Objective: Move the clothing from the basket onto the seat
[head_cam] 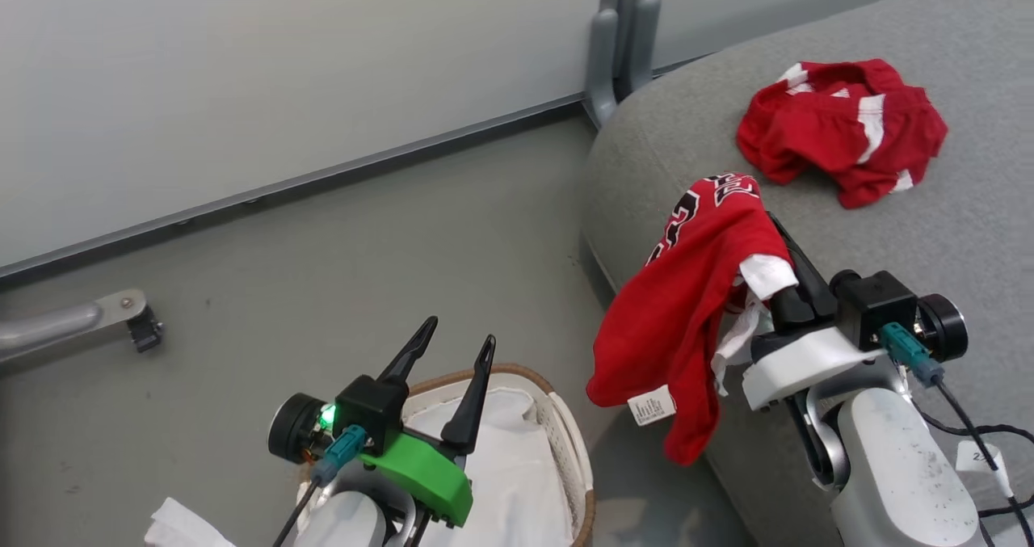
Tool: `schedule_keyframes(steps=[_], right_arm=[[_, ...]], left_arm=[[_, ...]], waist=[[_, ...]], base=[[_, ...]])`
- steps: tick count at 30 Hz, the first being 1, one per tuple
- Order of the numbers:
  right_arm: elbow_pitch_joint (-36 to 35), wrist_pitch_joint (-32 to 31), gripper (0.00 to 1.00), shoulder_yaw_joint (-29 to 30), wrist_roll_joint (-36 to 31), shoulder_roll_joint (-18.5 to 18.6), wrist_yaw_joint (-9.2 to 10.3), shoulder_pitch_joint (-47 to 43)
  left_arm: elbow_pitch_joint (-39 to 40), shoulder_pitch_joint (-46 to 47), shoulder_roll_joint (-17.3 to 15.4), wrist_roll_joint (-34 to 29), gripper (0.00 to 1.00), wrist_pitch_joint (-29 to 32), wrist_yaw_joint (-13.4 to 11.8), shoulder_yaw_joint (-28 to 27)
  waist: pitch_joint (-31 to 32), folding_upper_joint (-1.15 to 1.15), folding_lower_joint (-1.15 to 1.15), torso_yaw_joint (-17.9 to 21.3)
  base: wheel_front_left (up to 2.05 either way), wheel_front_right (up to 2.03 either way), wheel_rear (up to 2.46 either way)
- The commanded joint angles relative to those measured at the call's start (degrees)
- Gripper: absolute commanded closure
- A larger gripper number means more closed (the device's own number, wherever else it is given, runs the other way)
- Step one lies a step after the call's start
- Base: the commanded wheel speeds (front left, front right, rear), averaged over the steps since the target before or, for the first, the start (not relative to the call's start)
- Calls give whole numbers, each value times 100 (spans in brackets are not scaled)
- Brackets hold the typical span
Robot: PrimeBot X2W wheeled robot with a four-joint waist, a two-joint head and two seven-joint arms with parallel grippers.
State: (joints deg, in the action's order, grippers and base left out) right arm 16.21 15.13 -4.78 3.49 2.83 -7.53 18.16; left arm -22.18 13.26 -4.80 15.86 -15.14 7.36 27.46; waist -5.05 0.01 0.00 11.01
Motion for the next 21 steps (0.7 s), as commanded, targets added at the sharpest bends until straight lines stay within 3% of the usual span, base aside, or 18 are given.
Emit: schedule_keyframes(steps=[1,6,11,21], right_arm=[[-32,3,100,39,22,12,8,-6],[-45,3,100,203,77,9,8,-66],[-64,3,100,210,90,10,8,-89],[13,3,100,361,-38,12,8,-68]], left_arm=[[28,126,-64,-71,0,0,15,-7],[0,257,-141,-50,0,-1,17,96],[-9,337,-187,-62,0,-1,17,197],[41,455,-217,-33,0,-1,18,441]], waist=[[-465,-1,0,741],[-660,-1,0,1188],[-778,-1,0,1389],[-949,-1,0,1104]], base=[[0,0,0],[0,0,0],[0,0,0],[0,0,0]])
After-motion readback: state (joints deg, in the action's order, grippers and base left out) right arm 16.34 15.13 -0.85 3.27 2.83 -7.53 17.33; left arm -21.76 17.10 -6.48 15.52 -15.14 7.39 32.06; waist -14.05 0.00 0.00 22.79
